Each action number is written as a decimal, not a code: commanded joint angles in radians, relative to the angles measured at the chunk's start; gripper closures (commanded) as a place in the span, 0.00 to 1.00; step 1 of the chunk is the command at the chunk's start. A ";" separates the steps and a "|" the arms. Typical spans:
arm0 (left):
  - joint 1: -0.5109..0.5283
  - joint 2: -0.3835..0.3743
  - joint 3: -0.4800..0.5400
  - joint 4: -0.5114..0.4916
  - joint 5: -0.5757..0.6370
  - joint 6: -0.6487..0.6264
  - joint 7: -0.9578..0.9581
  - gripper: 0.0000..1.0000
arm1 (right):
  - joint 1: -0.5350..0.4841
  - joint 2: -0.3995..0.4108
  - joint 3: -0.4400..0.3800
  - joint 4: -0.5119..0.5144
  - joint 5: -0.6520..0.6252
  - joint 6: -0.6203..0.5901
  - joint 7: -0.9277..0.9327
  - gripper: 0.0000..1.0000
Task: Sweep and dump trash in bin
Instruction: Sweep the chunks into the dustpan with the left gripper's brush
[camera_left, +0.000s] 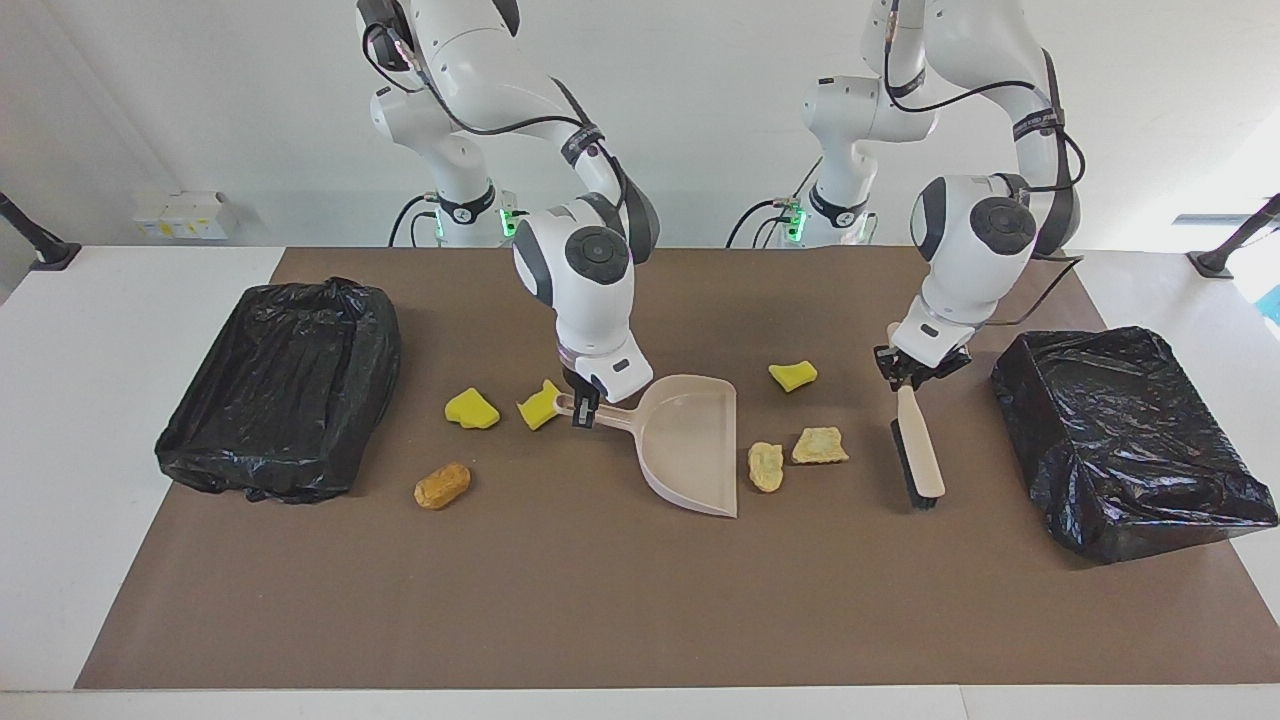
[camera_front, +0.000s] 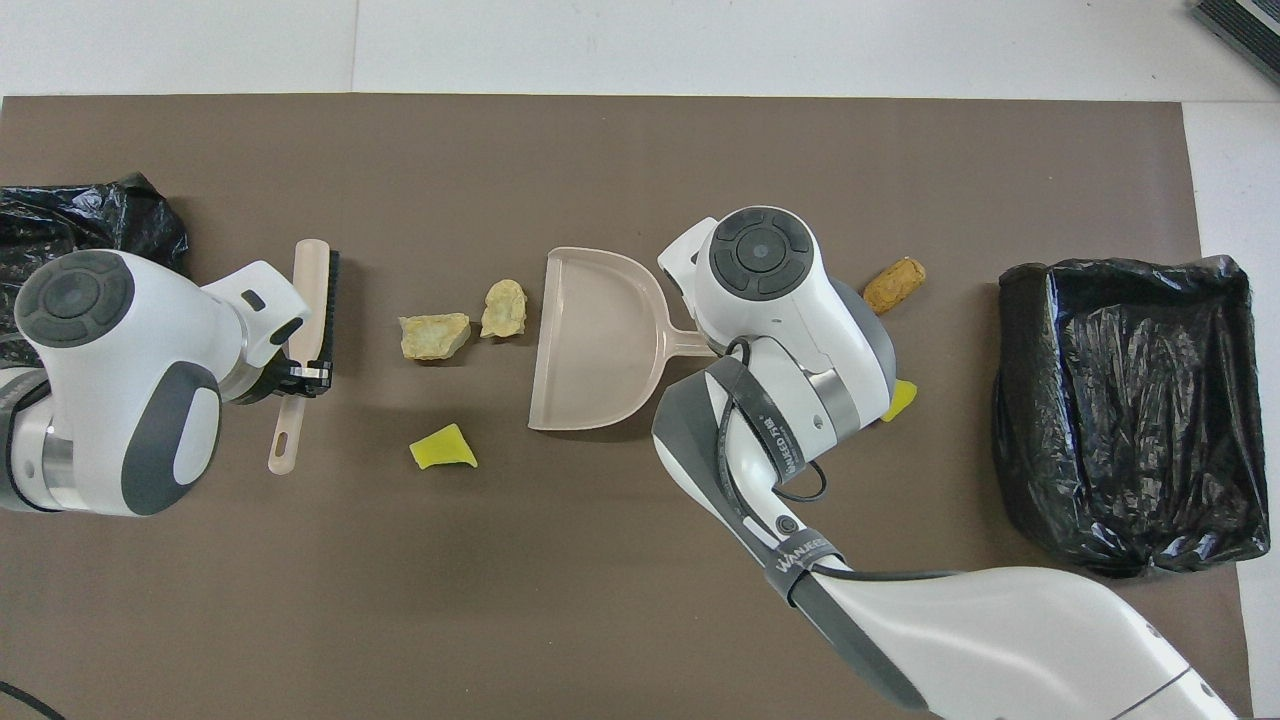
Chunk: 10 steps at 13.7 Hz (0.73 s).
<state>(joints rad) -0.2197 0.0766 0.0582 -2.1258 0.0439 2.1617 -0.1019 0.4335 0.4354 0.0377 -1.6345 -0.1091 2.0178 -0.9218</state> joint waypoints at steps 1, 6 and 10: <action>-0.136 -0.002 -0.009 -0.039 -0.016 0.055 -0.120 1.00 | 0.001 -0.012 0.005 -0.018 -0.009 0.001 0.032 1.00; -0.364 0.040 -0.014 0.016 -0.125 0.095 -0.262 1.00 | 0.001 -0.012 0.005 -0.018 -0.009 0.002 0.032 1.00; -0.411 0.016 -0.008 0.035 -0.157 0.018 -0.398 1.00 | 0.001 -0.012 0.005 -0.018 -0.009 0.004 0.034 1.00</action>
<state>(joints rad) -0.6378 0.1091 0.0262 -2.1045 -0.0983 2.2355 -0.4793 0.4337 0.4354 0.0377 -1.6345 -0.1091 2.0178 -0.9212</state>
